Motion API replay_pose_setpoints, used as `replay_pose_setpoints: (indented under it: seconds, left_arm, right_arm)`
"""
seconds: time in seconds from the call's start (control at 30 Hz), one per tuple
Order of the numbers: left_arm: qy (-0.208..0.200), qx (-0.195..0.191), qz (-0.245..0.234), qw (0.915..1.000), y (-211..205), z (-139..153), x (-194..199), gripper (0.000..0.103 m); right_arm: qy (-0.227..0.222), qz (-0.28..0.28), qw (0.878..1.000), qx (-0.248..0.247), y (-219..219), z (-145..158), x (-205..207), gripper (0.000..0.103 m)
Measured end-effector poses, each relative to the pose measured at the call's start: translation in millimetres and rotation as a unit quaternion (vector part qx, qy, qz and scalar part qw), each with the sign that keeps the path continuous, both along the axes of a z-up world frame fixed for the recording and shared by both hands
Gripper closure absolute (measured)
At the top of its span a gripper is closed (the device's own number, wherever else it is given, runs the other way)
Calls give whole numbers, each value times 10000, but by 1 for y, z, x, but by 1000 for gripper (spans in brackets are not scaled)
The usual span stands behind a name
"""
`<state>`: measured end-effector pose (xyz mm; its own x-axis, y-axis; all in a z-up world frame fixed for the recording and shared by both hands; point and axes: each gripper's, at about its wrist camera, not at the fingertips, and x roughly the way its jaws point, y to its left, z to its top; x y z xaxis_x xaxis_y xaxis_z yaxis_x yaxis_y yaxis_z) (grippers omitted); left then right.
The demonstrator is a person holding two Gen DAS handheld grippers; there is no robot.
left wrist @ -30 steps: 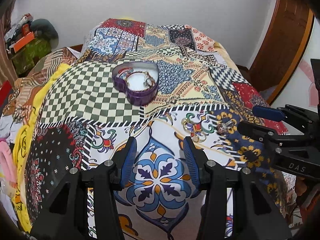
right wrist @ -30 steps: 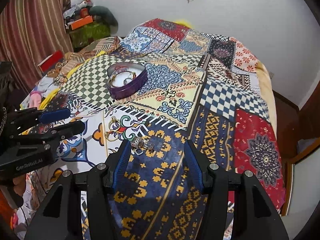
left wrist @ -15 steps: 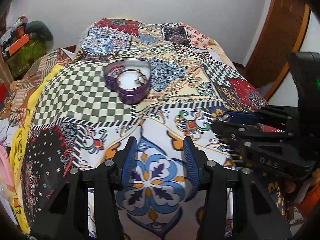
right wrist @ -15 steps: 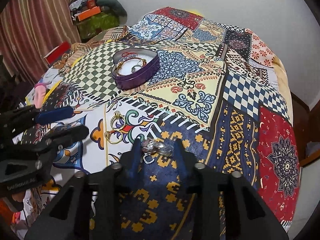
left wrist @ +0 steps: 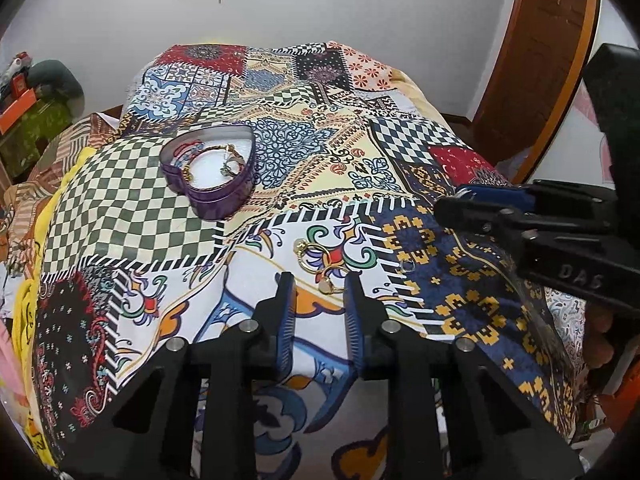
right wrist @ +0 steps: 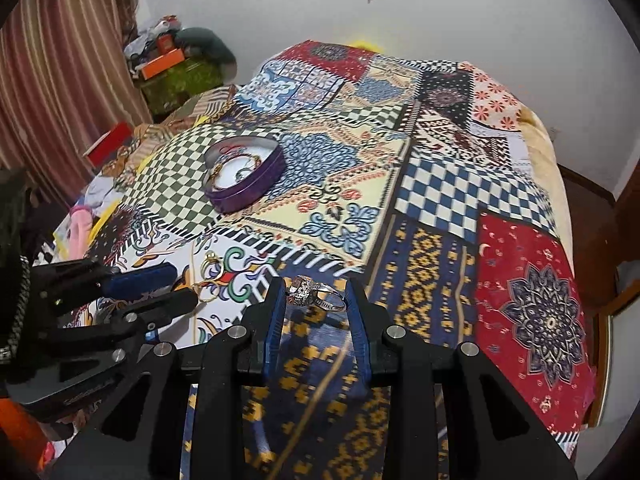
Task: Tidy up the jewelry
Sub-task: 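Move the right gripper to another silver ring and close on it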
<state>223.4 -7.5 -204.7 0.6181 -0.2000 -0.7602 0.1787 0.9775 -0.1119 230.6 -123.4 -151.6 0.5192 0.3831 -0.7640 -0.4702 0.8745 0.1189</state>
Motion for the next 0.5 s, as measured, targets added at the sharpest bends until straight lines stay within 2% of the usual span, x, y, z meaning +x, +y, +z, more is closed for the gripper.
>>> replay_pose_setpoints:
  seconds: [0.07,0.13,0.23,0.5]
  left_arm:
    - [8,-20,-9,10000,-2,-4,2,83]
    - [-13,-53,-28,10000,-4,-5,3,94]
    - [-24,-139,-65,9999,-5,-5,3,101]
    - [-184,-205,-61,9996,-2,9,-7,103]
  right_arm:
    - [-27,-44,10000,-25,-3,1,-1,75]
    - [-53,-60,10000,-51,-4,1,-2,75]
    - [-96,-69,9999,-89,-5,1,-5,75]
    - [-209,-57,9997,-66,-5,10,-10,76]
